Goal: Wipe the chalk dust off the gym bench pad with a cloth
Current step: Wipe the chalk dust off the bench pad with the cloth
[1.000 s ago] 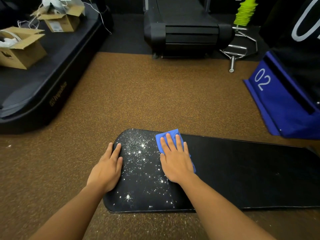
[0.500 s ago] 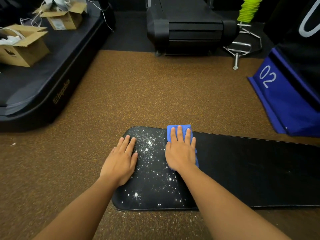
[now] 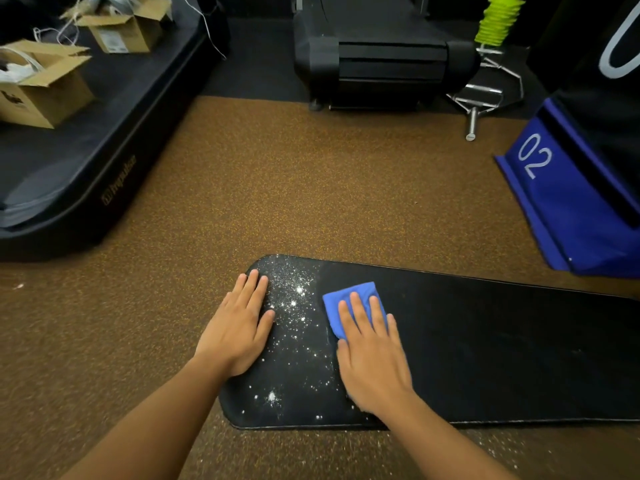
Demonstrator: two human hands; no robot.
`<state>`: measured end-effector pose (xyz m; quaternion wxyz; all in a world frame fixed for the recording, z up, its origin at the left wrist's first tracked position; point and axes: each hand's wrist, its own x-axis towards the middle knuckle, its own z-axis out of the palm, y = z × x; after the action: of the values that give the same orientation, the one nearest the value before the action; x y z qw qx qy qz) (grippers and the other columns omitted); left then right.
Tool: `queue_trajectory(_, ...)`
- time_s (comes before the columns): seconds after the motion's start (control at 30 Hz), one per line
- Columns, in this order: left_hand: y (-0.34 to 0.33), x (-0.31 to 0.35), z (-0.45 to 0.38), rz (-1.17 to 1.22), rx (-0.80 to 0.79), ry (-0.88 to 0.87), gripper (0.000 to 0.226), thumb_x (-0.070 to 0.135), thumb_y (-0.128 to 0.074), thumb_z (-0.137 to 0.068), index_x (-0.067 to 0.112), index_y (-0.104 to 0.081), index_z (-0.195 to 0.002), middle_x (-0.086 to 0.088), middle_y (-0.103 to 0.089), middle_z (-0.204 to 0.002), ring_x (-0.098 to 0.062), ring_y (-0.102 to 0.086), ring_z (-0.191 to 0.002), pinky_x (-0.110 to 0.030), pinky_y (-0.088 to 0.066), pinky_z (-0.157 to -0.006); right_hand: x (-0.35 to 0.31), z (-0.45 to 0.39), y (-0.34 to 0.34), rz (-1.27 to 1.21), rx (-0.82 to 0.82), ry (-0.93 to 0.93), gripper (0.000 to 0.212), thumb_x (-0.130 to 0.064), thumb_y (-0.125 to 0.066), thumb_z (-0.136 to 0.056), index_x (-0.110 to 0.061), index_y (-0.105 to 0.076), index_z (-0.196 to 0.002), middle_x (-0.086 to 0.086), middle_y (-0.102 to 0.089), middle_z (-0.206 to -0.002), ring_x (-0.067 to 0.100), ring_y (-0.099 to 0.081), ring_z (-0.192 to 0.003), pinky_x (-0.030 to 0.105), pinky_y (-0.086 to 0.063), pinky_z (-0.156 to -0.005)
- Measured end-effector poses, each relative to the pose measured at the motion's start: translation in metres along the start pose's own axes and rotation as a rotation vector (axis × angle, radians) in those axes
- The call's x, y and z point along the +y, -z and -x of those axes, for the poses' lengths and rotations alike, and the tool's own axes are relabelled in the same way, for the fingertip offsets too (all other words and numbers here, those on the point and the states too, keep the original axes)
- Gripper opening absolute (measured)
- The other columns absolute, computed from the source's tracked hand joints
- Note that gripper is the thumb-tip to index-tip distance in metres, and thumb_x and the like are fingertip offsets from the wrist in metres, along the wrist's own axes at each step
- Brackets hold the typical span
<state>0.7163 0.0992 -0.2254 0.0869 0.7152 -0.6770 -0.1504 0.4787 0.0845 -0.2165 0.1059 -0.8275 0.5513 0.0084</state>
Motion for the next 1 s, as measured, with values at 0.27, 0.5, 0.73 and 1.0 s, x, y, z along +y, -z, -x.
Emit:
queue_trajectory(0.27, 0.002, -0.003, 0.002, 0.135, -0.025, 0.073, 0.061, 0.047, -0.022, -0.098, 0.023, -0.001, -0.151, 0.008, 0.012, -0.158, -0.014, 0.006, -0.145, -0.034, -0.008, -0.118, -0.009, -0.052, 0.007, -0.003, -0.022, -0.152, 0.060, -0.037, -0.009, -0.096, -0.018, 0.004, -0.151, 0.003, 0.011, -0.159, 0.033, 0.014, -0.143, 0.050, 0.003, -0.115)
queue_trajectory(0.5, -0.001, -0.007, 0.000, 0.135, 0.013, 0.071, 0.061, 0.047, -0.024, -0.098, 0.024, -0.006, -0.151, 0.008, 0.007, -0.159, -0.017, -0.006, -0.145, -0.035, -0.015, -0.115, -0.029, -0.040, 0.000, 0.004, -0.019, -0.079, 0.066, -0.039, 0.003, -0.090, -0.017, 0.003, -0.151, 0.005, 0.008, -0.159, 0.035, 0.012, -0.144, 0.051, 0.004, -0.115)
queue_trajectory(0.73, -0.001, -0.005, 0.001, 0.138, 0.015, 0.075, 0.061, 0.046, -0.024, -0.098, 0.023, -0.005, -0.151, 0.008, 0.008, -0.159, -0.016, -0.003, -0.145, -0.036, -0.018, -0.115, -0.035, -0.004, -0.004, 0.037, 0.015, 0.046, 0.060, -0.036, -0.030, -0.087, -0.011, -0.041, -0.142, 0.009, -0.037, -0.150, 0.037, -0.032, -0.137, 0.053, -0.030, -0.108)
queue_trajectory(1.0, 0.008, -0.003, 0.006, 0.214, 0.000, 0.124, 0.059, 0.043, -0.027, -0.099, 0.022, -0.007, -0.151, 0.004, 0.006, -0.160, -0.017, -0.011, -0.144, -0.036, -0.022, -0.113, -0.016, -0.009, 0.001, 0.025, 0.002, -0.162, 0.073, -0.040, -0.004, -0.085, -0.010, -0.018, -0.150, 0.008, -0.011, -0.158, 0.036, -0.006, -0.144, 0.050, -0.013, -0.114)
